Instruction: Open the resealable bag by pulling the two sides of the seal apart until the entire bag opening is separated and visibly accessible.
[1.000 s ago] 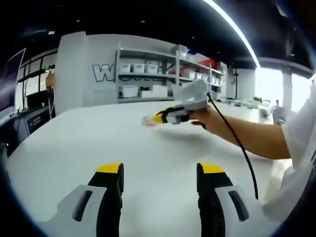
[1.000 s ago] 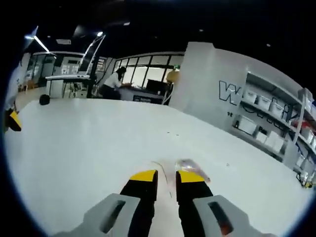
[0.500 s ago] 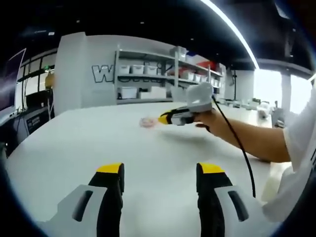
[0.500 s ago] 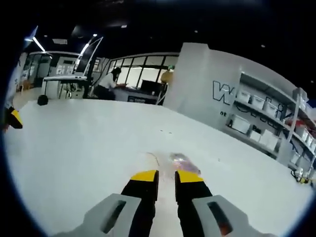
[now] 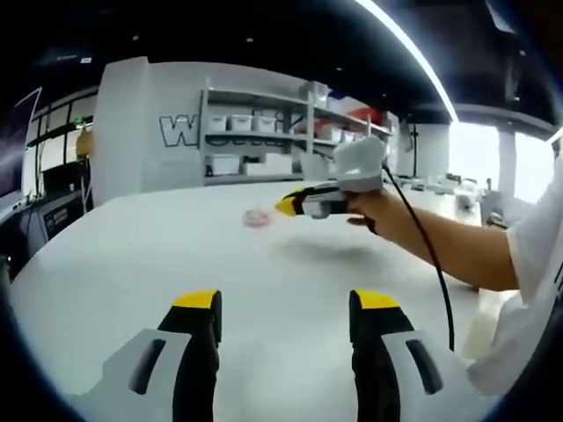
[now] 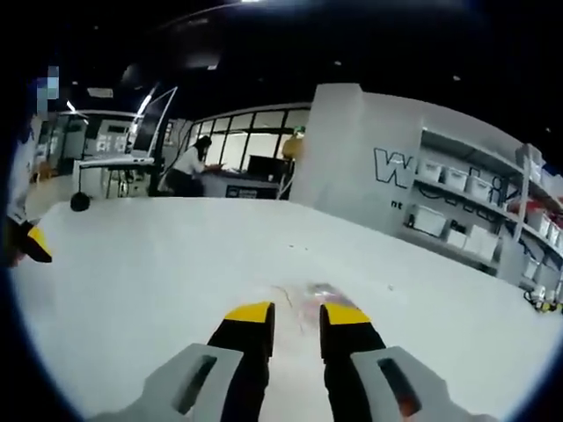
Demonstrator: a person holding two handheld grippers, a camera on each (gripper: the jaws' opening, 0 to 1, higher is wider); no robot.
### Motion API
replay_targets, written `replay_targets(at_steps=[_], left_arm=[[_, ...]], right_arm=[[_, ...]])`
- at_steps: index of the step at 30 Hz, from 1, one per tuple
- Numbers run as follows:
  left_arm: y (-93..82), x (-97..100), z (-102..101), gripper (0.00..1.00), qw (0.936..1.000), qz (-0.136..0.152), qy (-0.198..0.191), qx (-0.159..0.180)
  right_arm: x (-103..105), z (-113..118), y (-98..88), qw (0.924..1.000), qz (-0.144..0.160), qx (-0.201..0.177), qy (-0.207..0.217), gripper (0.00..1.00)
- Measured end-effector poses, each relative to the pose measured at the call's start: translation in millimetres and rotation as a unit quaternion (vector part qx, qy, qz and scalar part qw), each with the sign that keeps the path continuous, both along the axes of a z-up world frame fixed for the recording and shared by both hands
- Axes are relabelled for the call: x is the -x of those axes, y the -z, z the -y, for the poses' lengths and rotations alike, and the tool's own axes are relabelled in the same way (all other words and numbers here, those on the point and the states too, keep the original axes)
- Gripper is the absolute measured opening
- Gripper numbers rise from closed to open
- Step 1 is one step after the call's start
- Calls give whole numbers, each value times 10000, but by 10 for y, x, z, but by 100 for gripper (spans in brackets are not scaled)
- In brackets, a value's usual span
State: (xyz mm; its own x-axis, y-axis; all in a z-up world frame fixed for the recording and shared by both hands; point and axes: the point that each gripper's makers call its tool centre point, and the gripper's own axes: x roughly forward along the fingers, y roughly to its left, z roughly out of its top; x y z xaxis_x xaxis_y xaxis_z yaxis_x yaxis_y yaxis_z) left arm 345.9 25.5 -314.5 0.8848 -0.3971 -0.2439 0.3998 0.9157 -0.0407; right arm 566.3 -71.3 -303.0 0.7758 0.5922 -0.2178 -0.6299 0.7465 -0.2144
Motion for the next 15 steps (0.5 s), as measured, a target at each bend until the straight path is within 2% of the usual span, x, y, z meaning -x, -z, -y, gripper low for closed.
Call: replay_targets(at_steps=[2, 4, 8, 12, 15], left_arm=[[0, 4, -18, 59, 10000, -1, -17, -6], [0, 2, -36, 59, 10000, -1, -31, 4], [13, -1, -40, 59, 10000, -8, -41, 34], [30, 5, -37, 59, 10000, -24, -28, 43], [38, 1, -51, 59, 10000, -29, -45, 62]], right_arm=[[4, -17, 43, 10000, -45, 7, 12, 20], [3, -33, 73, 10000, -82, -8, 39, 26], [-13, -16, 152, 9995, -211, -18, 243, 45], [-45, 43, 141, 9986, -115, -173, 493, 75], [-27, 70, 151, 9981, -96, -198, 567, 80]])
